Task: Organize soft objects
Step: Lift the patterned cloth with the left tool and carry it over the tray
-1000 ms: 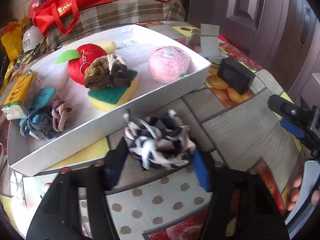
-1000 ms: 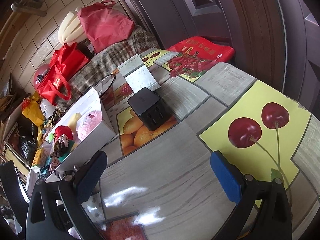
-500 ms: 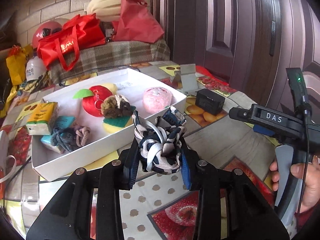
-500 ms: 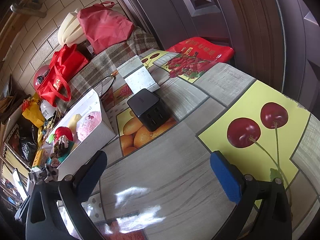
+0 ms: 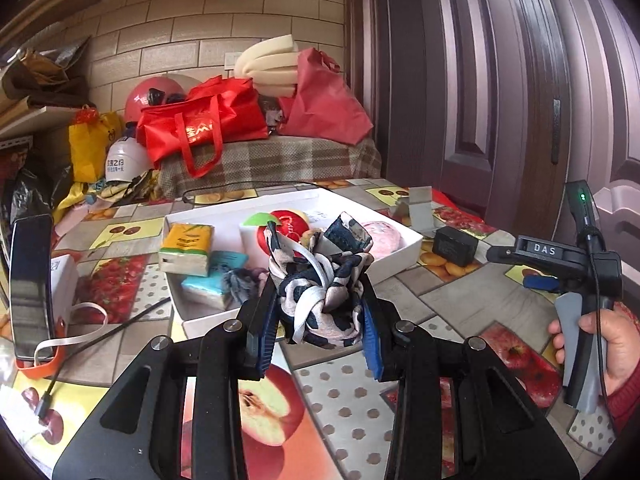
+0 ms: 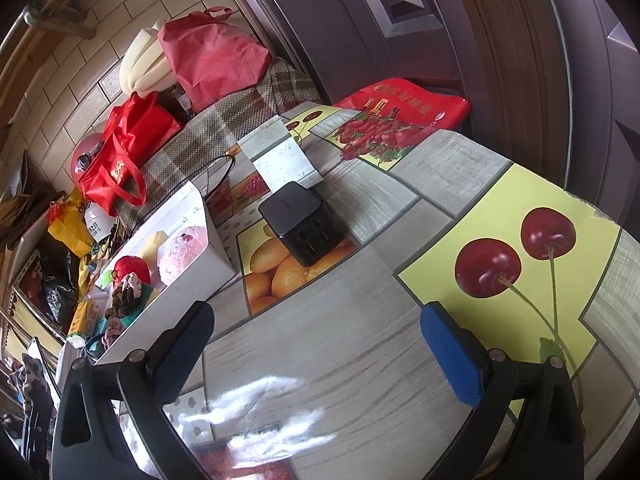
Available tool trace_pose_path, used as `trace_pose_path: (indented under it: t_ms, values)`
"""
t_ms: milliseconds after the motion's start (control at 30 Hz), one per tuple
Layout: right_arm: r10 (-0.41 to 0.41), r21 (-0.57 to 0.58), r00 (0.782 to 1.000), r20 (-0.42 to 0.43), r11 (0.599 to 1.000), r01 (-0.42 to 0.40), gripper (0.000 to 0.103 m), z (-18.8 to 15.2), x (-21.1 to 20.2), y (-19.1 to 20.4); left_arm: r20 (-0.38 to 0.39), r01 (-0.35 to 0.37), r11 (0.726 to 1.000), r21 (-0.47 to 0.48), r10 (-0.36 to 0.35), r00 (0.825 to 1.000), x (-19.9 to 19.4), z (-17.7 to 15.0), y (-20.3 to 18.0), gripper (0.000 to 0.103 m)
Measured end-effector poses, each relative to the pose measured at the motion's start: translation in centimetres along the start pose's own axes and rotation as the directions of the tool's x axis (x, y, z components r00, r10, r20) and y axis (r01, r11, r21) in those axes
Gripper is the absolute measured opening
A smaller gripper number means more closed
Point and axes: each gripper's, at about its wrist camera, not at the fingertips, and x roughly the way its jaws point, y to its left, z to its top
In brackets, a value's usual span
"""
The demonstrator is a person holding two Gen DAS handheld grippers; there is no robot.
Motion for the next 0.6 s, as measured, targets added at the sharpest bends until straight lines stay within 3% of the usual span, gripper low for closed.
trace_pose_path:
  t_ms: [600]
  values:
    - [0.001, -0.001, 1.0, 0.0, 1.0, -0.001, 0.103, 0.0, 0.0, 0.0, 0.059, -0.067, 0.998, 0.019, 0.065, 0.996, 1.4, 0.7, 2.0, 0.035]
